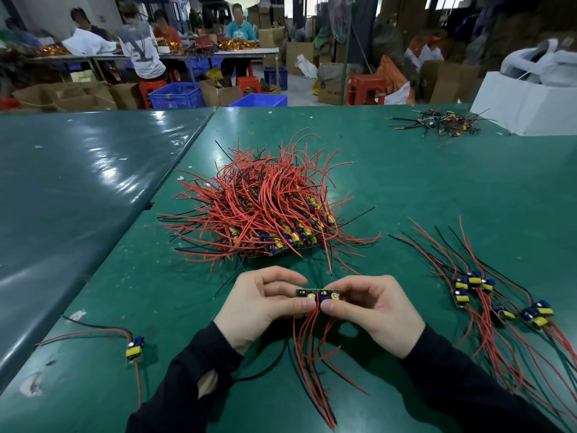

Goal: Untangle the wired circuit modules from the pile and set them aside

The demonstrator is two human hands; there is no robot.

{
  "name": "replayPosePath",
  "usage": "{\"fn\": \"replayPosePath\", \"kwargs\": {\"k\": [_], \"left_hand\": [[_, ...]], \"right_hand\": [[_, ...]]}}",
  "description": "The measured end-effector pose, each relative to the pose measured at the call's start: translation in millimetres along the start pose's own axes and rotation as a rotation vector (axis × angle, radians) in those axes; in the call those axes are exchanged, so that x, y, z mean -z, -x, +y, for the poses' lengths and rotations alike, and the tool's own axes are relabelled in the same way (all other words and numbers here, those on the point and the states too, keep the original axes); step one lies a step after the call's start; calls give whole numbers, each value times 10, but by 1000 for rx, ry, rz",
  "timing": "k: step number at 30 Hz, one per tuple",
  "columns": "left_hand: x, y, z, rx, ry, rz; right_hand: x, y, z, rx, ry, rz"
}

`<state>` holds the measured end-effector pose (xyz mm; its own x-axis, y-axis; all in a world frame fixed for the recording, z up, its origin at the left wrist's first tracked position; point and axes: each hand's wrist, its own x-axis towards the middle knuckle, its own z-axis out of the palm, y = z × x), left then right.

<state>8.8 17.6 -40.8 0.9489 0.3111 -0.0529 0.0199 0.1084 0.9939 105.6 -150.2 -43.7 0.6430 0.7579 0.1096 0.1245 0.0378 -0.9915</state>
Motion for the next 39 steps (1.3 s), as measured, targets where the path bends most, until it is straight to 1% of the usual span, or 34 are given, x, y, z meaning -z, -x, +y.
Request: {"fn": "replayPosePath", "kwargs": {"k": [2,5,8,11,16,21,25,28,31,33,36,37,38,39], "left_hand": [[-16,4,4,-51,-29,-32],[-28,15,27,-134,-145,-98],[-22,28,51,-149,-167,-172],[-28,39,53,-160,-208,-213],[-6,38,50,-249,-401,-264],[25,47,72,-286,-373,-316],[48,68,111,-282,-259,-386],[74,61,134,-278,-225,-369],[94,70,139,-217,-200,-349],[96,84,145,-156,-145,-303],[140,85,167,48,75,-231],[160,78,175,114,88,-228],[173,71,172,158,16,-218],[185,61,156,173,-125,-194]], "right_hand": [[-2,2,-5,23,-9,6],[0,1,-17,22,-36,11],[0,7,-27,16,-69,-7],[6,5,-36,13,-78,-13],[10,3,-45,6,-56,-15],[14,15,-69,-8,-96,-39],[-4,26,-95,5,-179,-76],[-21,15,-87,-33,-243,-61],[-55,8,-73,-136,-297,-53],[-29,11,-101,-199,-329,-77],[51,10,-143,-280,-359,-135],[67,8,-149,-297,-362,-124],[76,5,-144,-308,-365,-100],[77,1,-136,-315,-370,-76]]}}
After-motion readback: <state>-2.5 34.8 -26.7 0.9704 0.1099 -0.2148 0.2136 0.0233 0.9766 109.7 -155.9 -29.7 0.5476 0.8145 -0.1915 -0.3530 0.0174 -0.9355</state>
